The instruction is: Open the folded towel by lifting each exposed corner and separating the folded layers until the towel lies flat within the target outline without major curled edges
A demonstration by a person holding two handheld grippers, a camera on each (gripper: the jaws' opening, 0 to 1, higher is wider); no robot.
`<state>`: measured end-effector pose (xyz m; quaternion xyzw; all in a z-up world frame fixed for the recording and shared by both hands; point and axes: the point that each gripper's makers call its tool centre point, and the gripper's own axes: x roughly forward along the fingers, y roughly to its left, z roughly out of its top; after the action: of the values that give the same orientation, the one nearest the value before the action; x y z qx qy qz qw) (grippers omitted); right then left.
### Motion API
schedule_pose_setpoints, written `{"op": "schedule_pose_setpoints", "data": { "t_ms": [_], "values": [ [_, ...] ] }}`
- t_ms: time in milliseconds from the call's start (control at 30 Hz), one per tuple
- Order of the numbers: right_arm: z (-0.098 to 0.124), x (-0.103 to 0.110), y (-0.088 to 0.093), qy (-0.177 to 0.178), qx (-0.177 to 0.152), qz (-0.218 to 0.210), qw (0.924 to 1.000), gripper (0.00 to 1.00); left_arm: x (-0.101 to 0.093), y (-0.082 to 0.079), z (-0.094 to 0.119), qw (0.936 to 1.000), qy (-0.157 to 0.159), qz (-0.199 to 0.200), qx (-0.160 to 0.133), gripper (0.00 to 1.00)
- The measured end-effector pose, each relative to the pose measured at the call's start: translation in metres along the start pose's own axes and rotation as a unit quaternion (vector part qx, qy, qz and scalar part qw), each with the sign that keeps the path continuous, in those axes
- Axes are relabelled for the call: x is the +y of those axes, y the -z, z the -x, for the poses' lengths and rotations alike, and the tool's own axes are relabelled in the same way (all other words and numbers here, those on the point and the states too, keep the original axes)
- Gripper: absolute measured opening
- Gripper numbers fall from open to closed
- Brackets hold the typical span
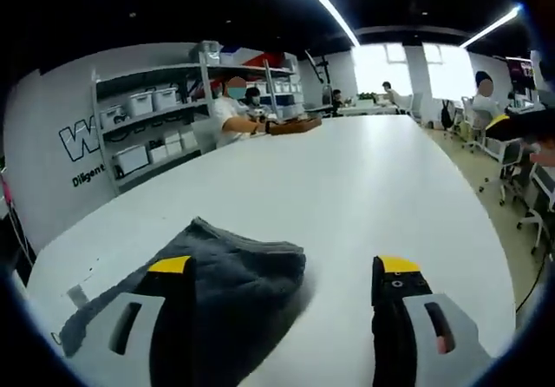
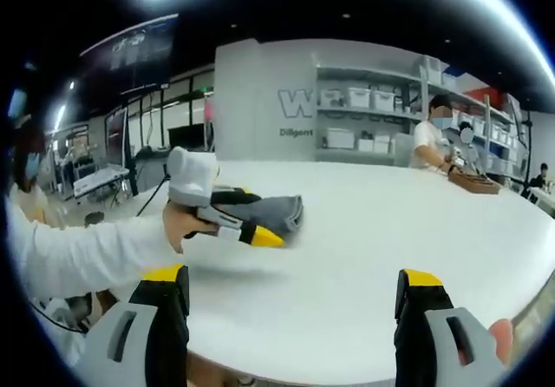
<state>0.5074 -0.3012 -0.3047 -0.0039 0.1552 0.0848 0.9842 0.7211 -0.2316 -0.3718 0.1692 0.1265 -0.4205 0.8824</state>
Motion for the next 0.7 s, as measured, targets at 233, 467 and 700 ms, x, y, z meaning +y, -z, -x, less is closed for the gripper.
{"op": "schedule_pose_setpoints", "data": {
  "t_ms": [233, 467, 700],
  "values": [
    [0.001, -0.006, 0.002, 0.005, 0.001, -0.010, 0.9999, 0.99, -0.011, 0.005, -0.014, 0.9997, -0.006, -0.019, 0.011, 0.71],
    [0.002, -0.007, 0.002, 0.005, 0.000, -0.014, 0.9999, 0.99, -0.024, 0.006, -0.021, 0.9978, -0.010, -0.061, 0.022, 0.61],
    [0.002, -0.009, 0.003, 0.004, 0.004, -0.015, 0.9999, 0.99, -0.021, 0.007, -0.021, 0.9966, -0.016, -0.074, 0.031, 0.43]
  ]
}}
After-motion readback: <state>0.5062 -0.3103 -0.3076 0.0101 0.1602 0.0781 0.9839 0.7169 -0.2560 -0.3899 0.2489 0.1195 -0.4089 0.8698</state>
